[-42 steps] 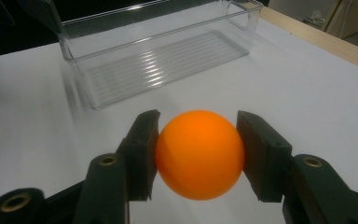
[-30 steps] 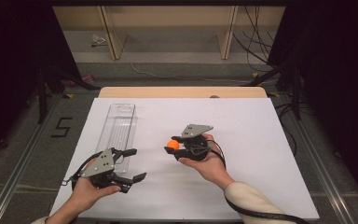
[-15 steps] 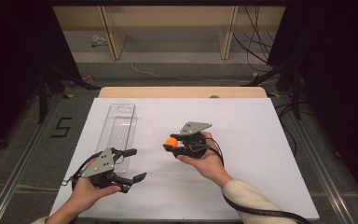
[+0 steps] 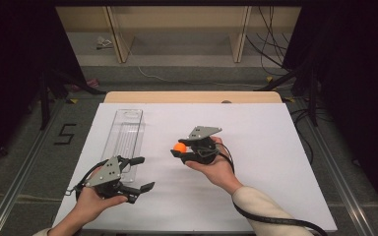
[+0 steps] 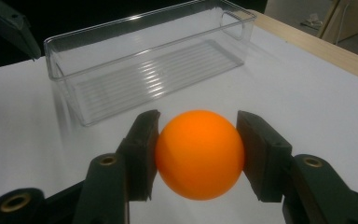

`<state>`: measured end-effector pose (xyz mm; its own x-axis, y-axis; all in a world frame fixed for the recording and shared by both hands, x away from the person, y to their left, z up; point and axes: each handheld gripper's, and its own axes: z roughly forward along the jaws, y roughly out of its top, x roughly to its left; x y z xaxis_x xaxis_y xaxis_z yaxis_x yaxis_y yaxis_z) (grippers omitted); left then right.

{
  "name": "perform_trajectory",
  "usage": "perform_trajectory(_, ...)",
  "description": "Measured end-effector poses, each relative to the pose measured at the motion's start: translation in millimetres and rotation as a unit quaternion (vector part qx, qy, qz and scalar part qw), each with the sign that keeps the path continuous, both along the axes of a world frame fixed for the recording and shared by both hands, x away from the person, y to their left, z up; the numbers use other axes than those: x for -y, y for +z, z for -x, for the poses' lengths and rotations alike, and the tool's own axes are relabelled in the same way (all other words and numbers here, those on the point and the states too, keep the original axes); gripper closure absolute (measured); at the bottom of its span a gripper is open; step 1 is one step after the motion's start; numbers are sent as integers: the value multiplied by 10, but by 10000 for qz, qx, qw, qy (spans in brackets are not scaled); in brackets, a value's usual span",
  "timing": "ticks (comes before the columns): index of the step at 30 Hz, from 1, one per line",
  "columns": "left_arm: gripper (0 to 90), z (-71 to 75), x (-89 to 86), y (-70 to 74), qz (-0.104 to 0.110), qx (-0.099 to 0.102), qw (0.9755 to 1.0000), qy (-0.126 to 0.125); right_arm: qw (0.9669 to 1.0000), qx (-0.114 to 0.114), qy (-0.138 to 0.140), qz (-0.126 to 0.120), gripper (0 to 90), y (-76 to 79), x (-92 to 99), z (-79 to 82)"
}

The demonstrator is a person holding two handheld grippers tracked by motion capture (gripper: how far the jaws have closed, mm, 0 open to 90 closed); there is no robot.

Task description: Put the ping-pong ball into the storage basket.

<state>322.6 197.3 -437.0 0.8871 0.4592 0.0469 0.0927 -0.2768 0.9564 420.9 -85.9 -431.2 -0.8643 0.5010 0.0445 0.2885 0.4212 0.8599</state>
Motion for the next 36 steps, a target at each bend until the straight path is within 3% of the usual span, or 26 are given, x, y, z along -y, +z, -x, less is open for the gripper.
perform_trajectory(36,167,6,0,4,-16,13,10000,-22,9999,21,-55,-96,513,40,-185,-163)
